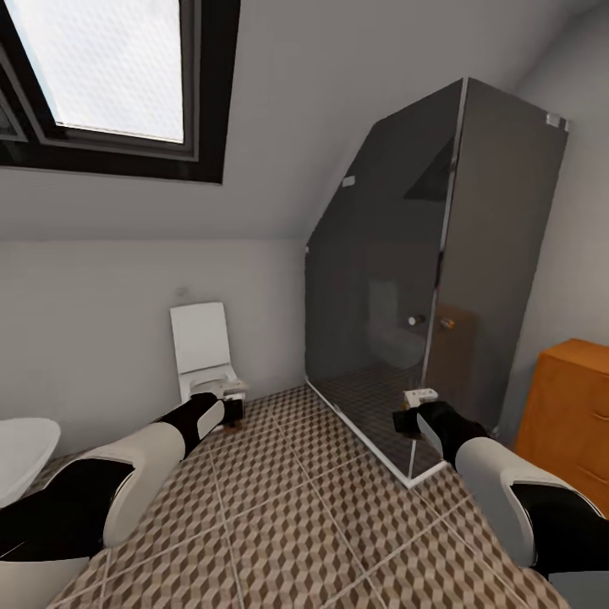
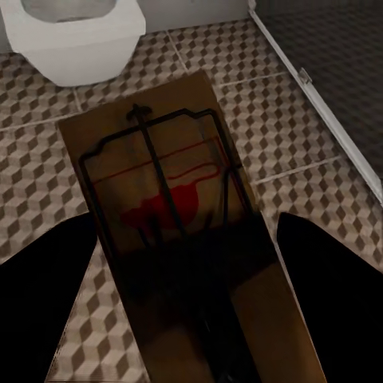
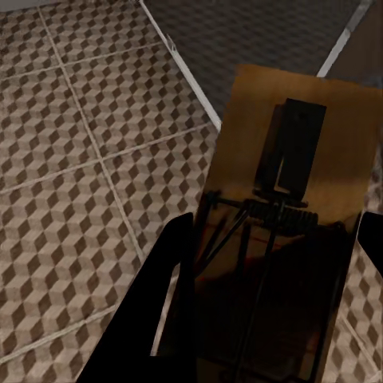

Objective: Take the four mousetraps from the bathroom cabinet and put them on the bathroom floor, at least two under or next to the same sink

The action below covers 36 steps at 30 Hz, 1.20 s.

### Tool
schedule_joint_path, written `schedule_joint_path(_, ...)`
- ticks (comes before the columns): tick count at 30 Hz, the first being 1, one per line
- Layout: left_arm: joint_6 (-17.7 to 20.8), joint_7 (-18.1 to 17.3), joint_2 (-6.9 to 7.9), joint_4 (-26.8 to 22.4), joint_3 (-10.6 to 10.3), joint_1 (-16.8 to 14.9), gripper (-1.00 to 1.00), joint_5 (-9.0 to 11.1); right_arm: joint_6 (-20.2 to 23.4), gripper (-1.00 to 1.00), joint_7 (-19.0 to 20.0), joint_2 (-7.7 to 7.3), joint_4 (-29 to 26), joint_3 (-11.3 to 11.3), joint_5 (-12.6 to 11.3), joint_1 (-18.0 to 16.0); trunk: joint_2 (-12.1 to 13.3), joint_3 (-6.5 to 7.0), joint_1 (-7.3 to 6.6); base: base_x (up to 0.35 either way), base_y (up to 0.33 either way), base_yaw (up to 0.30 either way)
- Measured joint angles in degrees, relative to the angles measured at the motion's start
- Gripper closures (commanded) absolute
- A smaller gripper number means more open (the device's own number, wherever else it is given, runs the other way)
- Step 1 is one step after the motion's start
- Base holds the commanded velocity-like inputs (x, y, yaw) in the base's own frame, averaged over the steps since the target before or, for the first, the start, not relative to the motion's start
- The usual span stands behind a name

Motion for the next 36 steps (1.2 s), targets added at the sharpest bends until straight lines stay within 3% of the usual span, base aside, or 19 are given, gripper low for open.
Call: schedule_joint_path(36, -0.09, 0.01, 0.0, 0.82, -0.03, 0.0, 1.0, -0.09, 0.0, 1.0, -0.43, -0.04, 0.0, -0.01, -0.17, -0.01, 0.0, 0.0, 0.0, 0.0, 0.0, 0.3)
